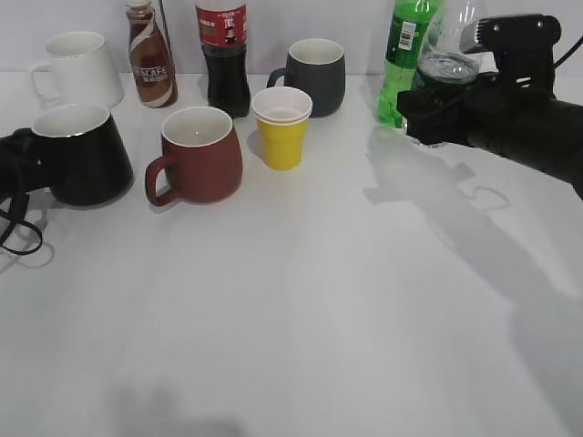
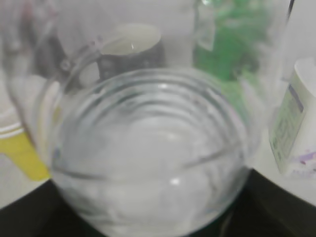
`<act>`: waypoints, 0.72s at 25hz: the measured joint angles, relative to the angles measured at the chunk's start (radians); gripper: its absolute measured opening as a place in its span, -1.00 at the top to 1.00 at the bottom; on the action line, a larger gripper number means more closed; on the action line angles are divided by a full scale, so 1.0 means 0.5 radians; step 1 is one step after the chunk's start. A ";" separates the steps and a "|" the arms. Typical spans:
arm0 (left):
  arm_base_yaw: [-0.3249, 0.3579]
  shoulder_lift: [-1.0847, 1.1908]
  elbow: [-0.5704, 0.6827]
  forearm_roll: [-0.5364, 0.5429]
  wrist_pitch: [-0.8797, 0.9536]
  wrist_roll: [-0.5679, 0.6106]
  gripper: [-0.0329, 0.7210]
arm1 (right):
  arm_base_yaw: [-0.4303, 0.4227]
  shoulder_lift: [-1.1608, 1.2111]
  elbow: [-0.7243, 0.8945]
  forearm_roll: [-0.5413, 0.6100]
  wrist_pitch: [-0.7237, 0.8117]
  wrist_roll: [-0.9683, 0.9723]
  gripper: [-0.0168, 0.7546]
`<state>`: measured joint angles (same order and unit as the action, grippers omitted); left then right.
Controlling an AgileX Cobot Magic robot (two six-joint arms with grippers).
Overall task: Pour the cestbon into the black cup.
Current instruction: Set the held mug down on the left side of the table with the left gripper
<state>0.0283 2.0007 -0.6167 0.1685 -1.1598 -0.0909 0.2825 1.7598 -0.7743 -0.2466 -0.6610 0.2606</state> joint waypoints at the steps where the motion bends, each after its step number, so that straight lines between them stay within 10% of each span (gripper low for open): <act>1: 0.000 0.017 -0.002 -0.002 -0.025 0.000 0.81 | 0.000 0.000 0.000 0.000 -0.016 0.000 -0.26; 18: 0.000 0.049 0.136 -0.015 -0.186 -0.028 0.31 | 0.000 0.138 0.000 0.001 -0.155 0.002 -0.26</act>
<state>0.0283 2.0253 -0.5487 0.1610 -1.2527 -0.1051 0.2825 1.8286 -0.7743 -0.2459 -0.7384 0.2615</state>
